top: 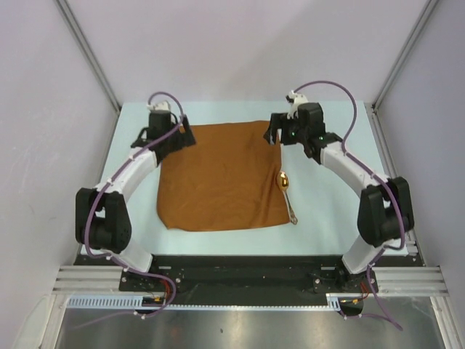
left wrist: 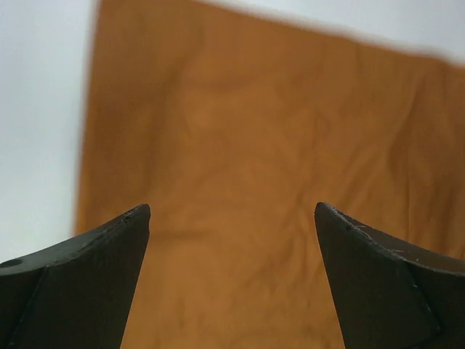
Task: Fold the napkin, place the utensils inside, and roll it up
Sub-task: Flatten out the napkin at the center of the board, then fold the napkin at the center of the board.
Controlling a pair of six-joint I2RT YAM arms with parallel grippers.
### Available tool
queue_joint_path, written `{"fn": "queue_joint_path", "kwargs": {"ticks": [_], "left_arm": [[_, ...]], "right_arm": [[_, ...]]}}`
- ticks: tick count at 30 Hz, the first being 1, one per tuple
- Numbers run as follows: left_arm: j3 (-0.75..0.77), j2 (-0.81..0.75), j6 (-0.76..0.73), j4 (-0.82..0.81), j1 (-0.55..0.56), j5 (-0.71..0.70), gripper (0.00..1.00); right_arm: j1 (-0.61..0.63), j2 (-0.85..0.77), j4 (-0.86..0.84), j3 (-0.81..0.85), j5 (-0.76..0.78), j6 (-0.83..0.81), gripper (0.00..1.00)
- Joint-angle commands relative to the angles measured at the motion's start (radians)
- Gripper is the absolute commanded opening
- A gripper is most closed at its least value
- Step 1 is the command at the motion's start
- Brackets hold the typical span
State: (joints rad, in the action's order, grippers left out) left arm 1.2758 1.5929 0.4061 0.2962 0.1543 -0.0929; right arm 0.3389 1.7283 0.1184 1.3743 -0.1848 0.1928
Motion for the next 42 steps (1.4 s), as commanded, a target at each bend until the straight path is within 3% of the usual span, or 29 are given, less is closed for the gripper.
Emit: {"fn": "queue_joint_path", "kwargs": {"ticks": [1, 5, 9, 13, 18, 23, 28, 32, 42], "left_arm": [[-0.203, -0.102, 0.056, -0.13, 0.106, 0.085, 1.0], [-0.289, -0.169, 0.059, -0.184, 0.181, 0.133, 1.0], [-0.368, -0.177, 0.098, -0.252, 0.214, 0.179, 1.0], [-0.394, -0.175, 0.092, -0.23, 0.22, 0.179, 1.0], [-0.453, -0.191, 0.048, -0.291, 0.349, 0.162, 0.97], [-0.428, -0.13, -0.027, -0.431, 0.61, 0.137, 0.89], [-0.306, 0.04, -0.093, -0.474, 0.79, 0.196, 0.75], [-0.251, 0.137, -0.082, -0.529, 0.849, 0.263, 0.68], [-0.173, 0.3, -0.05, -0.585, 0.913, 0.326, 0.66]], "right_arm": [[0.032, -0.159, 0.064, -0.193, 0.057, 0.057, 0.84], [0.058, -0.277, 0.119, -0.39, 0.166, 0.082, 0.82], [0.071, -0.351, 0.188, -0.471, 0.238, 0.115, 0.81], [0.132, -0.386, 0.266, -0.486, 0.347, 0.12, 0.79], [0.167, -0.406, 0.339, -0.491, 0.344, 0.187, 0.73], [0.052, -0.456, 0.334, -0.531, 0.305, 0.226, 0.67], [-0.089, -0.522, 0.311, -0.521, 0.246, 0.244, 0.67], [-0.165, -0.587, 0.299, -0.521, 0.209, 0.25, 0.67], [-0.301, -0.688, 0.317, -0.554, 0.117, 0.217, 0.66]]}}
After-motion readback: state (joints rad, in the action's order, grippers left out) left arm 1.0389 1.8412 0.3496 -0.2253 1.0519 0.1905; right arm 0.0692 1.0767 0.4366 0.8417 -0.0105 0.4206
